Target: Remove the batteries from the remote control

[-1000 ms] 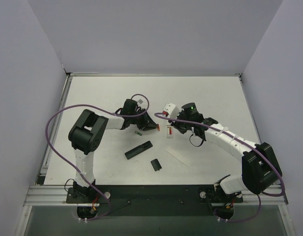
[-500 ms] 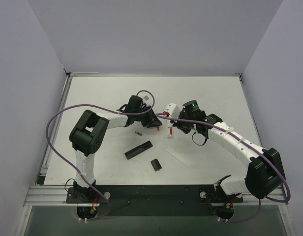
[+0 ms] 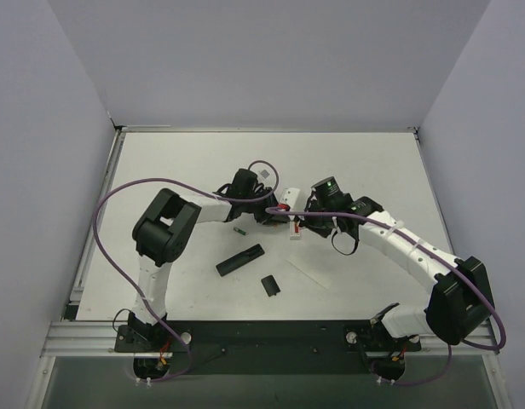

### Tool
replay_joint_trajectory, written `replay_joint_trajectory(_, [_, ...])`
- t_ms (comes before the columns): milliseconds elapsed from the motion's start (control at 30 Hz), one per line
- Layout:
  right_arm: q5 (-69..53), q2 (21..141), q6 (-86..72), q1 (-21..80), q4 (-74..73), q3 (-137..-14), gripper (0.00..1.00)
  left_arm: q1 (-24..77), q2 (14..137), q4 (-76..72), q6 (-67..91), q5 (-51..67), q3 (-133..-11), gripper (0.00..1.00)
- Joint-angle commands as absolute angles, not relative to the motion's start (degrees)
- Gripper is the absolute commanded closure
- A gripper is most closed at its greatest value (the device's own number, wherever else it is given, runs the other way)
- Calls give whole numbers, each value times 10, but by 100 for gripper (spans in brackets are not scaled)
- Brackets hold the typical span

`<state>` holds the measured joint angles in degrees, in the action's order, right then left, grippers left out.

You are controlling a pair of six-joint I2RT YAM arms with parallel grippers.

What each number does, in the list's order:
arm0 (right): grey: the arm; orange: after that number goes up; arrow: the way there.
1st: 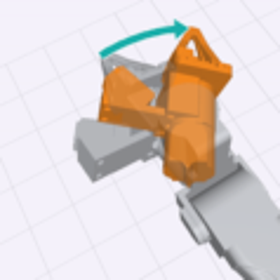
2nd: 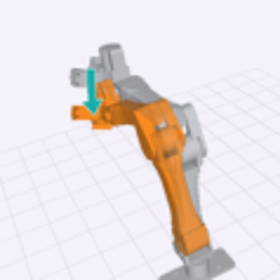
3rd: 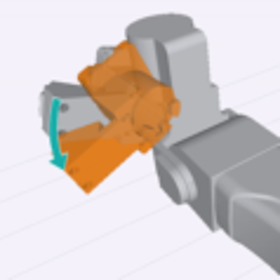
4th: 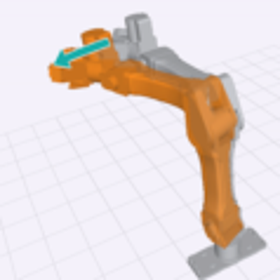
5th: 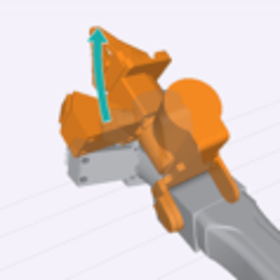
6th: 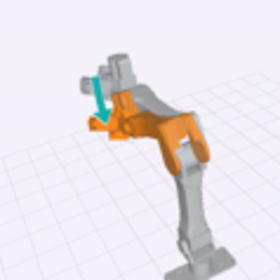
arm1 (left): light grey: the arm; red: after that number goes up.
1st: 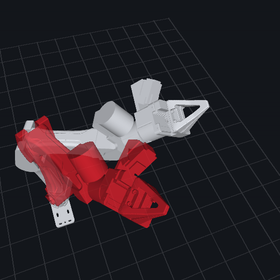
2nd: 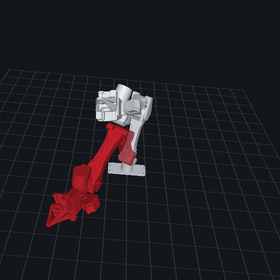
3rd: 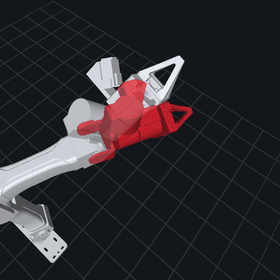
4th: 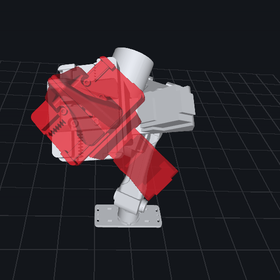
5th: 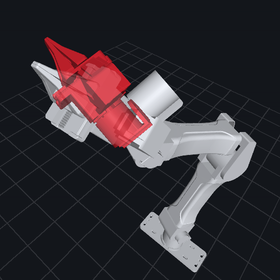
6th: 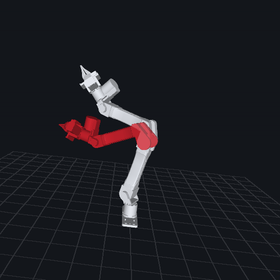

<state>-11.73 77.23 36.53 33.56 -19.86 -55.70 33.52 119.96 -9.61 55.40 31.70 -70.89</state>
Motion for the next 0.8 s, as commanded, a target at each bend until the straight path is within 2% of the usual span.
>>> replay_joint_trajectory(0, [-108,773,382,345,-217,-586,100,334,1218,-128,561,337,-732,70])
replay_joint_trajectory(767, [-69,791,416,352,-217,-598,100,337,1230,-145,579,363,-734,70])
